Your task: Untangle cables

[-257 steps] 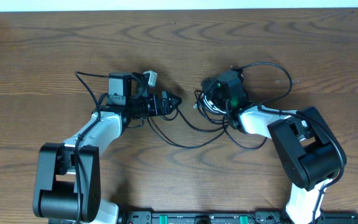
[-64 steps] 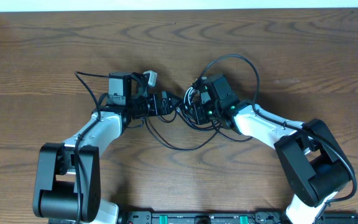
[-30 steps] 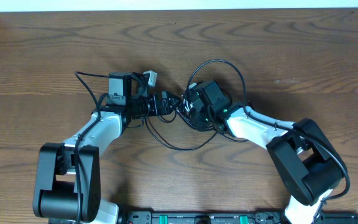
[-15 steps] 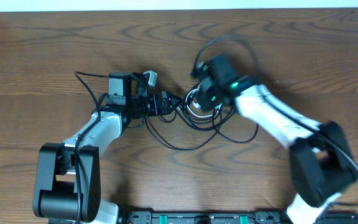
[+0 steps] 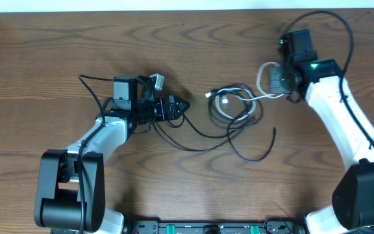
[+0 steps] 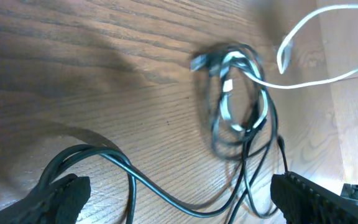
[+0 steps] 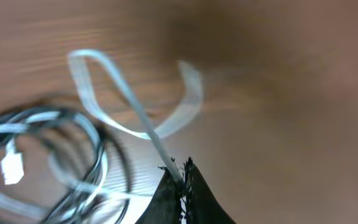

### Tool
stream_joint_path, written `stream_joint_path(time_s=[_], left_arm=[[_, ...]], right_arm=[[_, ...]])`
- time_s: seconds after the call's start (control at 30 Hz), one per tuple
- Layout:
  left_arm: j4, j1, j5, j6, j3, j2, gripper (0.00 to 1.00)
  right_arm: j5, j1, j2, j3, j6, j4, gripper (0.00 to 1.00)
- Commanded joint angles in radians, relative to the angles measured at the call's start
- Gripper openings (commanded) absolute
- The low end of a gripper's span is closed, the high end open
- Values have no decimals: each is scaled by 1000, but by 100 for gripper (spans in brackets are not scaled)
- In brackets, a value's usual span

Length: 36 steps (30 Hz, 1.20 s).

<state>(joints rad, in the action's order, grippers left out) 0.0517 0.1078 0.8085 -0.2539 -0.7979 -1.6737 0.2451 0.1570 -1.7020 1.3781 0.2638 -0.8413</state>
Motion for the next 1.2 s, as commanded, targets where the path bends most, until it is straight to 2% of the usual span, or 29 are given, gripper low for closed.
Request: stream_joint_path(time_s=[0.0,0.23,0.37,0.43,0.5,0.57,0.7,0.9,1.1,1.17], left_arm=[[-3,0,1,14,-8,3,99],[-3,0,1,14,-8,3,99],[-3,0,1,14,-8,3,99],[-3,0,1,14,-8,3,99],[-3,0,1,14,-8,3,99],[-3,0,1,14,-8,3,99],[-3,0,1,14,-8,3,99],[-3,0,1,14,-8,3,99],[-3,0,1,14,-8,3,99],[-3,0,1,14,-8,3,99]], right_arm=[[177,-93,7,-3,230,-27,1],[-22,-171,-10,-8,204,-23,1],[-271,-147,-13,-11,35,-5,1],[-484,-114,-13,-13,-101,16,1],[-689,-60,-13,-13,-236,32,1],[-787,5,-13,-13,-311,45,1],[-723,126,-13,-13,-371,37,1],[-735,266,0,-11,-426,36,1],[-729,272,54,-9,-422,37,1],[-661,254,79,-9,-422,38,1]])
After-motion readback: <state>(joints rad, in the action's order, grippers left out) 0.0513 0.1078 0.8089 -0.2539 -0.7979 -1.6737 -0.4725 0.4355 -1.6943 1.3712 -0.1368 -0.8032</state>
